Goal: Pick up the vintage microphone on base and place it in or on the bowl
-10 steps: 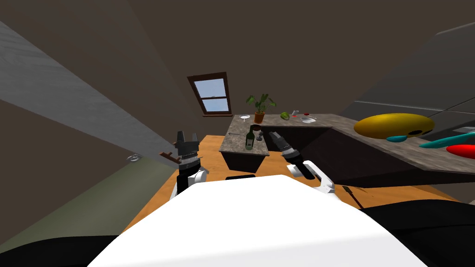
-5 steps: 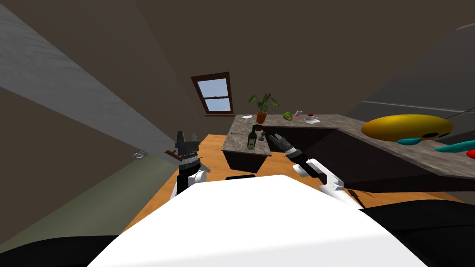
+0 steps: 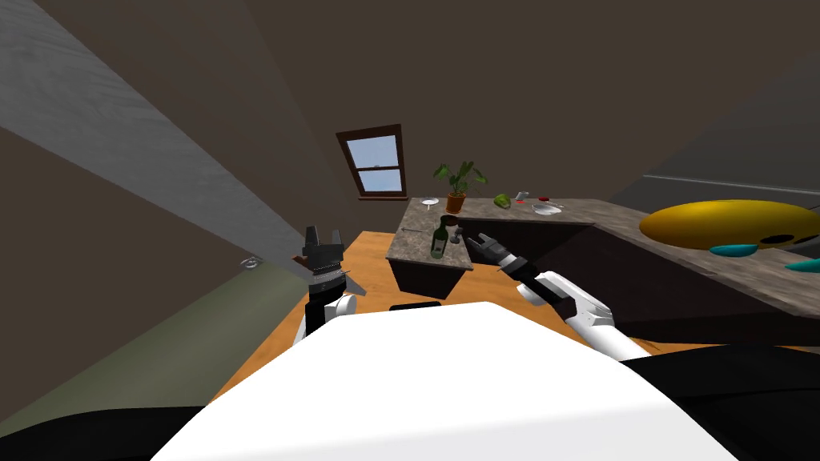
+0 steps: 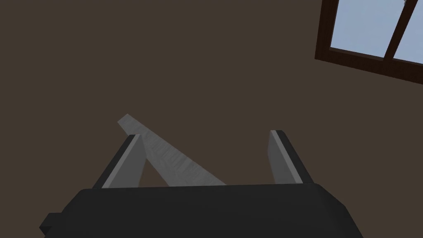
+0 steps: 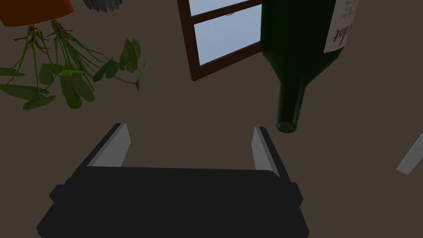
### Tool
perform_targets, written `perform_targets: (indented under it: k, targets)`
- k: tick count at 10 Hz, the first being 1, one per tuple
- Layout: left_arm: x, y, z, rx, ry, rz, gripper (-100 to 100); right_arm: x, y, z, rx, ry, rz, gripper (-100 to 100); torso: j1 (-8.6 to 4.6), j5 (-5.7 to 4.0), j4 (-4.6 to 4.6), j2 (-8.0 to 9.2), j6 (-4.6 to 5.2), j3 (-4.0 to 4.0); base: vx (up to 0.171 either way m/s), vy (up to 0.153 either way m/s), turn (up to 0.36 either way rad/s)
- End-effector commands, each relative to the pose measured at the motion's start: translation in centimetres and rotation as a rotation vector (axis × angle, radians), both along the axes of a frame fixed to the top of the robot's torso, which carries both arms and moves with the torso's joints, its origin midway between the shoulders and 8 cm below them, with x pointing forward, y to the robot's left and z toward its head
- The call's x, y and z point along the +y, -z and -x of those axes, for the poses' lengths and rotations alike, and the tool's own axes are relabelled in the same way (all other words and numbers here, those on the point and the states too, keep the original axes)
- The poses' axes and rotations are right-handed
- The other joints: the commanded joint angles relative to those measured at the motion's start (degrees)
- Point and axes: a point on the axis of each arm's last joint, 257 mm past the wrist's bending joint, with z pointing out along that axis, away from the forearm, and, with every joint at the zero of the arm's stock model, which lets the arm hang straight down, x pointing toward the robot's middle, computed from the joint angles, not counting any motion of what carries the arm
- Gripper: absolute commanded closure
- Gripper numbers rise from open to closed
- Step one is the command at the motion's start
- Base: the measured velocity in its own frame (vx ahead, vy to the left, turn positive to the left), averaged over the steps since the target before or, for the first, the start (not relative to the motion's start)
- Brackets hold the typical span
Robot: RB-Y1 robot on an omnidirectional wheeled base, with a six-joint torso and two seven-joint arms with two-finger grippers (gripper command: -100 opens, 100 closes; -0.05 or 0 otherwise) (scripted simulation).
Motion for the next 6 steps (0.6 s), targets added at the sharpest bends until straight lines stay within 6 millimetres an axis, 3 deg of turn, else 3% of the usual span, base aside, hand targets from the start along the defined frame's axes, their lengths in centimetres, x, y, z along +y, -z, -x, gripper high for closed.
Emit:
perform_targets:
  k: [1, 2, 5, 6]
  targets:
    - [0.0, 0.0, 0.0, 0.0, 0.0, 0.0, 0, -1.7, 1.6, -0.3, 0.037, 0.014, 0.101, -100, 0.0, 0.0, 0.0, 0.0, 0.0, 0.0, -0.004, 0.042, 0.091]
    - [0.0, 0.0, 0.0, 0.0, 0.0, 0.0, 0, -3.3, 3.0, -0.2, 0.068, 0.027, 0.181, -100, 0.01, 0.0, 0.0, -0.01, -0.02, -0.01, 0.003, 0.06, 0.138]
    - [0.0, 0.0, 0.0, 0.0, 0.0, 0.0, 0, -5.3, 3.9, -0.2, 0.103, 0.025, 0.298, -100, 0.07, 0.01, -0.01, -0.04, -0.02, -0.02, 0.005, 0.047, 0.053]
    - [0.0, 0.0, 0.0, 0.0, 0.0, 0.0, 0, -7.1, 5.1, 0.0, 0.135, 0.035, 0.382, -100, 0.03, 0.01, 0.0, -0.01, 0.01, -0.01, 0.0, 0.051, 0.074]
